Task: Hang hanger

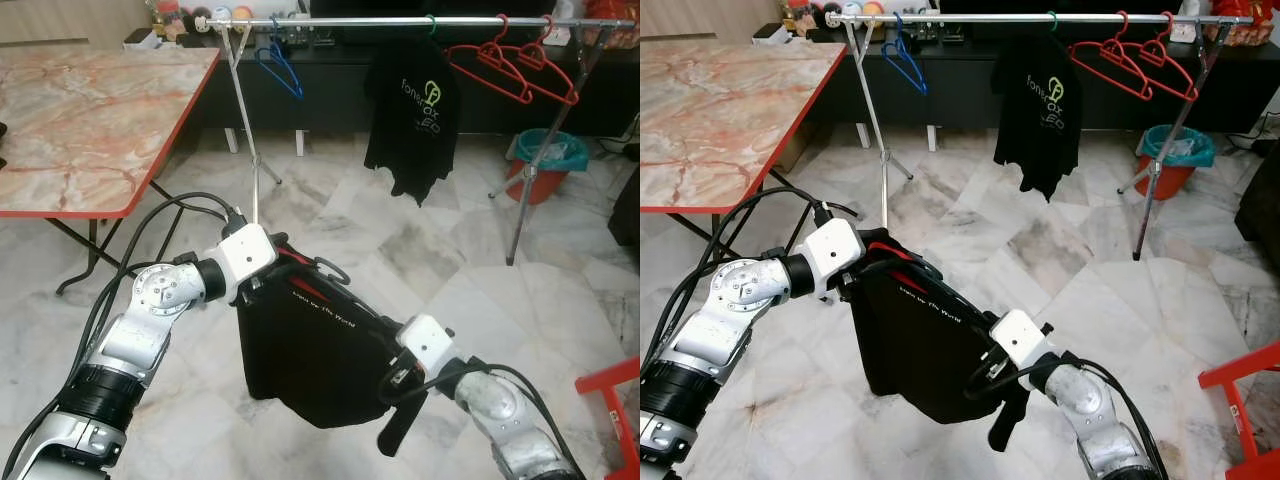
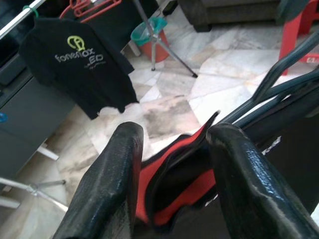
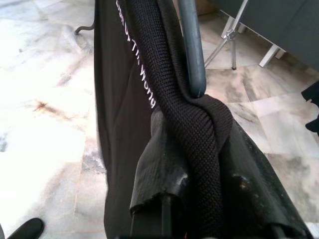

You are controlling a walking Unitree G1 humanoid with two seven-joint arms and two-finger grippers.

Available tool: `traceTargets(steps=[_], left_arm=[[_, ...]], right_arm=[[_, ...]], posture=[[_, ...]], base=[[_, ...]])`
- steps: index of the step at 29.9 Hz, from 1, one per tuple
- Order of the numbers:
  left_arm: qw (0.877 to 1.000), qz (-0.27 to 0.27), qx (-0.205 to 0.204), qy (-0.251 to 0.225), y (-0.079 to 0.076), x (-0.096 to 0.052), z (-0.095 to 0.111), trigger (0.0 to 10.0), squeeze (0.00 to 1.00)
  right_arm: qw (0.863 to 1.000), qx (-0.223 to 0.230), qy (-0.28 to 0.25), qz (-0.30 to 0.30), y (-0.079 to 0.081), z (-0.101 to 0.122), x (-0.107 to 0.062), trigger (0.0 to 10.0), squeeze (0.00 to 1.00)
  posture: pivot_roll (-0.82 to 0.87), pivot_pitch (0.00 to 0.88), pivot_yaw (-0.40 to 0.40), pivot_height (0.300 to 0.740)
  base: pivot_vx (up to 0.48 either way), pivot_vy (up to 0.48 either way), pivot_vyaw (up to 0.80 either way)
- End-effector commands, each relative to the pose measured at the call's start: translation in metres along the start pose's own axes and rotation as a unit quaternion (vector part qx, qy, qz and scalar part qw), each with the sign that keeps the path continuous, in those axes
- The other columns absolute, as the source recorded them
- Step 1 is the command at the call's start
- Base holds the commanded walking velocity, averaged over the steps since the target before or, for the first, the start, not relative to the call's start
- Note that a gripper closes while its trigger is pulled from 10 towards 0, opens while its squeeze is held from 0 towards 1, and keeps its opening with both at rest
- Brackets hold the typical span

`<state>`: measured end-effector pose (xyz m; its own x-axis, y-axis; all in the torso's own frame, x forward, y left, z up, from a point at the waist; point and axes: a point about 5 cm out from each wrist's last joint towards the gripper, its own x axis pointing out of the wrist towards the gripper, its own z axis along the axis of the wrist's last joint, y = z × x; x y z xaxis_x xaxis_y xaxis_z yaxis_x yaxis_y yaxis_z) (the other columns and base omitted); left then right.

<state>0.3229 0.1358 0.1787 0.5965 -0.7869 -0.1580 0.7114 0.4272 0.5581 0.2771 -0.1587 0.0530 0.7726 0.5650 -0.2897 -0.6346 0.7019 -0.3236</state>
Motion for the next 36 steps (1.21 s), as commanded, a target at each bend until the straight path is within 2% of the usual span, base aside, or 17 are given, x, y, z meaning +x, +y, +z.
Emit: traceTargets(steps=[1, 7, 12, 14, 16, 17, 20, 23, 26, 30, 32, 36], left_arm=[[1.000, -0.015, 0.009, -0.005, -0.003, -0.001, 0.003, 10.0, 1.00], [0.997, -0.079, 0.017, -0.007, -0.004, -0.008, 0.011, 10.0, 1.00], [0.992, -0.128, 0.001, -0.011, -0.008, -0.016, 0.018, 10.0, 1.00], [0.988, -0.148, -0.022, -0.030, -0.009, -0.023, 0.024, 10.0, 1.00], [0.988, -0.148, -0.026, -0.034, -0.008, -0.025, 0.026, 10.0, 1.00], [0.986, -0.159, -0.029, -0.031, -0.008, -0.029, 0.025, 10.0, 0.02], [0.982, -0.183, -0.047, -0.013, -0.013, -0.033, 0.020, 10.0, 0.00], [0.981, -0.188, -0.053, -0.005, -0.019, -0.031, 0.017, 10.0, 0.00], [0.982, -0.180, -0.050, -0.004, -0.024, -0.024, 0.015, 10.0, 0.00], [0.988, -0.148, -0.047, -0.008, -0.022, -0.012, 0.014, 10.0, 0.00], [0.988, -0.142, -0.059, -0.020, -0.023, -0.008, 0.015, 10.0, 0.00], [0.987, -0.148, -0.055, -0.022, -0.025, -0.005, 0.017, 10.0, 0.00]], right_arm=[[1.000, 0.005, -0.013, 0.004, -0.002, 0.005, 0.002, 0.0, 0.00], [0.998, 0.000, -0.008, 0.061, 0.000, 0.005, 0.003, 0.0, 0.00], [0.997, -0.012, 0.000, 0.082, -0.007, 0.004, 0.001, 0.0, 0.00], [0.995, -0.021, 0.004, 0.099, -0.011, 0.005, -0.001, 0.0, 0.00], [0.994, -0.024, 0.005, 0.103, -0.013, 0.005, -0.001, 0.0, 0.00], [0.993, -0.028, 0.006, 0.111, -0.015, 0.005, -0.002, 0.0, 0.00], [0.992, -0.034, 0.005, 0.121, -0.018, 0.007, -0.001, 0.0, 0.00], [0.991, -0.036, 0.000, 0.129, -0.020, 0.010, 0.000, 0.0, 0.00], [0.989, -0.039, -0.010, 0.144, -0.020, 0.015, 0.001, 0.0, 0.00], [0.984, -0.039, -0.017, 0.171, -0.016, 0.017, 0.001, 0.0, 0.00], [0.982, -0.041, -0.014, 0.182, -0.013, 0.015, 0.000, 0.0, 0.00], [0.980, -0.038, -0.012, 0.194, -0.009, 0.014, -0.001, 0.0, 0.00]], posture=[[0.05, 0.033, 0.028, 0.740], [0.05, 0.014, -0.013, 0.740], [0.04, 0.001, -0.041, 0.740], [0.04, 0.000, -0.050, 0.740], [0.04, 0.000, -0.055, 0.740], [0.04, 0.000, -0.062, 0.740], [0.04, 0.000, -0.067, 0.740], [0.04, 0.000, -0.068, 0.740], [0.04, 0.000, -0.067, 0.740], [0.03, 0.000, -0.065, 0.740], [0.03, 0.000, -0.064, 0.740], [0.03, 0.000, -0.059, 0.740]], base=[[0.000, 0.000, 0.00], [0.000, 0.000, 0.00], [0.000, 0.000, 0.00], [0.000, 0.000, 0.00], [0.000, 0.000, 0.00], [0.000, 0.000, 0.00], [0.000, 0.000, 0.00], [0.000, 0.000, 0.00], [0.000, 0.000, 0.00], [0.000, 0.000, 0.00], [0.000, 0.000, 0.00], [0.000, 0.000, 0.00]])
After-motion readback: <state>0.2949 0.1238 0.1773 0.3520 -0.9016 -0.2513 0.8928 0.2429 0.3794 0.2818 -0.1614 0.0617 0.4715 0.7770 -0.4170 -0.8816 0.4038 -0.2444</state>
